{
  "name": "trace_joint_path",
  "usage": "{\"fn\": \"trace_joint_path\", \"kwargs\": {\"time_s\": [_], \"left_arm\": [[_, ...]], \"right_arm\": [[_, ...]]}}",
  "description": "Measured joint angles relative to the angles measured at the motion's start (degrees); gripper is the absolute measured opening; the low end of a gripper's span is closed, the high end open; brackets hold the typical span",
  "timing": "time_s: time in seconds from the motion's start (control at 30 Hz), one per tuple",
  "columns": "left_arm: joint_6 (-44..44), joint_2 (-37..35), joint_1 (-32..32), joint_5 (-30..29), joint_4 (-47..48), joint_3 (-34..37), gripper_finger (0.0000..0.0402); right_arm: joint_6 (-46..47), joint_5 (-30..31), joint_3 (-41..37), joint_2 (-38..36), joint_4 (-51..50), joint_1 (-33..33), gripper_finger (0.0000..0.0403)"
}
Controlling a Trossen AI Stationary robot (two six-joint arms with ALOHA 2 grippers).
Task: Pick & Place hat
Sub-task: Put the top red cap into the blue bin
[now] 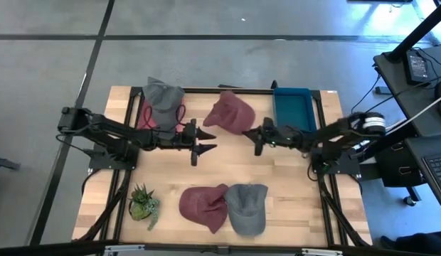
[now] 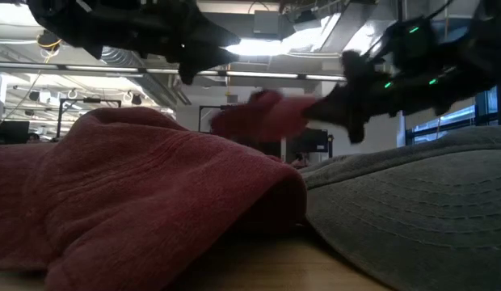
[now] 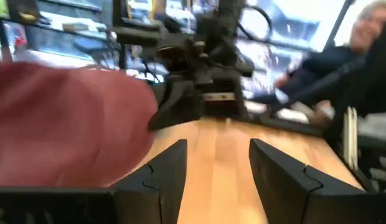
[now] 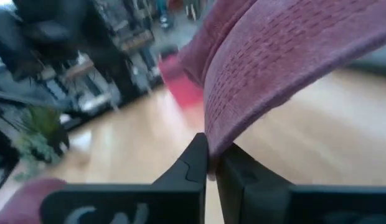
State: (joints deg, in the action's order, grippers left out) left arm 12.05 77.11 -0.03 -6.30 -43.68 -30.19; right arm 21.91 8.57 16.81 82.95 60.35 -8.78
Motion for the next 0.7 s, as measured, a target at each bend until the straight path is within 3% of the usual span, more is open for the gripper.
{"fn": "trace_joint_path", "kwargs": {"time_s": [0.2, 0.4, 0.7], "left_arm": [[2.82, 12.08, -0.74, -4.43, -24.30, -0.01, 0.0169], [3.81, 23.16, -0.63, -5.18, -43.17, -3.02, 0.0169], [-4.43, 30.80, 1.27, -2.15, -42.90, -14.68, 0.0166]], "right_arm": [[-9.27, 9.97, -2.53, -9.40, 6.25, 5.48, 0.0016], [-17.45, 9.57, -1.37, -14.32, 10.81, 9.04, 0.0016], [-22.57, 6.78, 0.71, -14.40, 10.58, 10.95, 0.0016]]}}
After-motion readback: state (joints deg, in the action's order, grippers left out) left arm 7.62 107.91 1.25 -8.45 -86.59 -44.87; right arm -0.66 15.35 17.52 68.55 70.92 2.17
